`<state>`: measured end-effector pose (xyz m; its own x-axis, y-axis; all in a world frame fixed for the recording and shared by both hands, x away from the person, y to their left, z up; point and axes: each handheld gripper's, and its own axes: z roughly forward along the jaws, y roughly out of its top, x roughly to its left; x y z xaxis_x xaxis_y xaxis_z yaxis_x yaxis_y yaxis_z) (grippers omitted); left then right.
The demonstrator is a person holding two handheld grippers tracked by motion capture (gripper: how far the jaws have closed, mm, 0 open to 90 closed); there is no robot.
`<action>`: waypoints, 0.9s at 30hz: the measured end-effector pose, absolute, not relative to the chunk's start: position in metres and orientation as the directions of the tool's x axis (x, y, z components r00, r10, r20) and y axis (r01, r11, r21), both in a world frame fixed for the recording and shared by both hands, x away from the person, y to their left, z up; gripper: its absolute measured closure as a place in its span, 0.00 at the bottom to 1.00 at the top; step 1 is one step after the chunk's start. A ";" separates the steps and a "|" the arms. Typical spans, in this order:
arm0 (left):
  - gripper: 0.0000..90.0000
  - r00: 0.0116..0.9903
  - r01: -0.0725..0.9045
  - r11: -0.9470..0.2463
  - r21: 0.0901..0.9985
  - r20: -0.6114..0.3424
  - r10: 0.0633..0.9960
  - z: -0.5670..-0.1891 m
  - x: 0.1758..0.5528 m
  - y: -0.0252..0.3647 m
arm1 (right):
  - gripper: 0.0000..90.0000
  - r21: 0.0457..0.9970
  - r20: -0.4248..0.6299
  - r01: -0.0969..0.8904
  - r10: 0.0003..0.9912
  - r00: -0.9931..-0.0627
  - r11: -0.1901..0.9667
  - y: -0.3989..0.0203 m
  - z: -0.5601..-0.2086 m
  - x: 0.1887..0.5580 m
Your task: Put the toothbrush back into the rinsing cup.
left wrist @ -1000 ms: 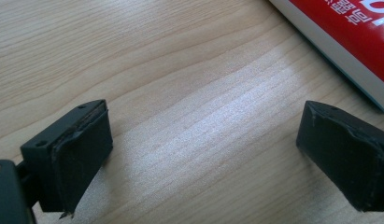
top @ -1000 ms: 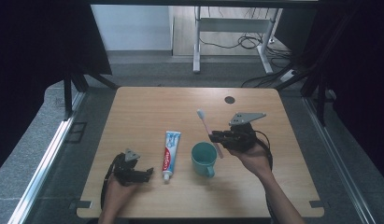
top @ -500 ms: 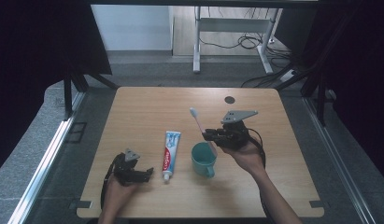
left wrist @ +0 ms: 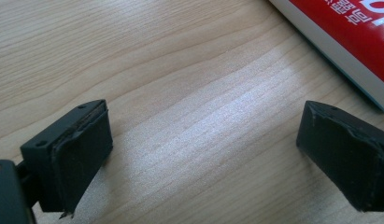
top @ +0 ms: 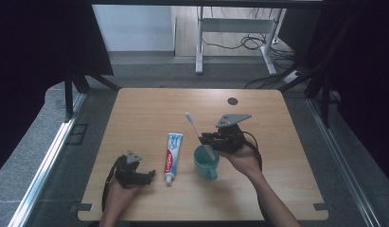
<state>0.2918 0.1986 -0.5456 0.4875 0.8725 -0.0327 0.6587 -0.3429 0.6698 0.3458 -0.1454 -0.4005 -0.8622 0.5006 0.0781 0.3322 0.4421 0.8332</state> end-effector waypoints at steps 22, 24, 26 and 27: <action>0.04 0.487 0.656 -0.340 0.673 -0.033 0.873 -0.546 0.292 0.198 | 0.87 0.824 0.092 0.345 0.495 -0.864 0.449 -0.146 -0.432 0.343; 0.04 0.487 0.656 -0.341 0.673 -0.033 0.873 -0.546 0.292 0.198 | 0.87 0.824 0.094 0.346 0.493 -0.865 0.449 -0.146 -0.434 0.343; 0.04 0.487 0.656 -0.341 0.673 -0.033 0.873 -0.546 0.292 0.198 | 0.87 0.823 0.096 0.348 0.493 -0.865 0.449 -0.147 -0.438 0.342; 0.04 0.487 0.656 -0.341 0.673 -0.033 0.873 -0.546 0.292 0.198 | 0.87 0.822 0.099 0.350 0.494 -0.864 0.448 -0.147 -0.439 0.342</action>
<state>0.2918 0.1984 -0.5460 0.4866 0.8730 -0.0328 0.6564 -0.3406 0.6732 0.3417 -0.1466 -0.4392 -0.8639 0.4940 0.0986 0.3503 0.4483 0.8224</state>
